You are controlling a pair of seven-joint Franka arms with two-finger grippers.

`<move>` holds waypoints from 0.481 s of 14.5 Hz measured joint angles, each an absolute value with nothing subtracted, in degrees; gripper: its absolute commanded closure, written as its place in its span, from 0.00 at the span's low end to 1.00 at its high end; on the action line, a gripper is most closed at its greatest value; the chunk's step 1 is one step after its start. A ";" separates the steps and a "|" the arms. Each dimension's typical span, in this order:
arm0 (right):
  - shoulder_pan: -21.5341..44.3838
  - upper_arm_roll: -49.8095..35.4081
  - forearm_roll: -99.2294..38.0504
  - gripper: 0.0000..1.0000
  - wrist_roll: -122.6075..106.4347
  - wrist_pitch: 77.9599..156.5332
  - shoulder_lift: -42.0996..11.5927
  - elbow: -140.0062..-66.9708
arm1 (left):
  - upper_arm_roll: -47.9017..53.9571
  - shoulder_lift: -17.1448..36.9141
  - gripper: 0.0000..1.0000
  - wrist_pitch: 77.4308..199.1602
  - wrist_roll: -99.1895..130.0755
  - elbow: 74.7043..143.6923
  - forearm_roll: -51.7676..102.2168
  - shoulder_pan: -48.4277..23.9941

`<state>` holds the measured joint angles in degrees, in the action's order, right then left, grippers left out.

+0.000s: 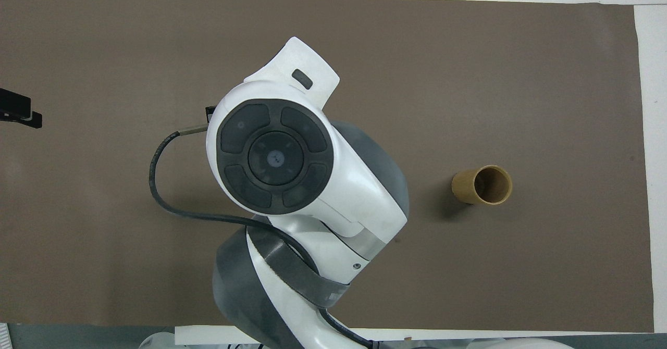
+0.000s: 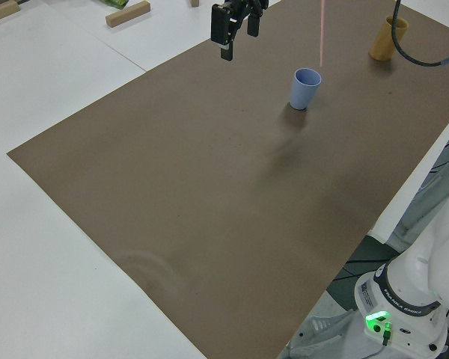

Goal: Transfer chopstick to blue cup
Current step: 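Carry the chopstick with the right gripper over the blue cup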

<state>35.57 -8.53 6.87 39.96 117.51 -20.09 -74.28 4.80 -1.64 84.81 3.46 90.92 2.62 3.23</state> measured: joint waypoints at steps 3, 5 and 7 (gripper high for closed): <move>35.58 -8.50 7.52 1.00 39.96 120.67 -20.43 -76.98 | 4.80 -1.64 0.00 84.81 3.46 90.92 2.62 3.23; 35.53 -8.38 8.62 1.00 39.96 122.92 -20.44 -79.33 | 4.80 -1.64 0.00 84.81 3.46 90.92 2.62 3.23; 35.24 -8.25 8.74 1.00 39.96 124.39 -20.40 -80.24 | 4.80 -1.64 0.00 84.80 3.46 90.92 2.62 3.23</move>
<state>35.24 -8.25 8.74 39.96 124.39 -20.40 -80.24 4.80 -1.64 84.80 3.46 90.92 2.62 3.23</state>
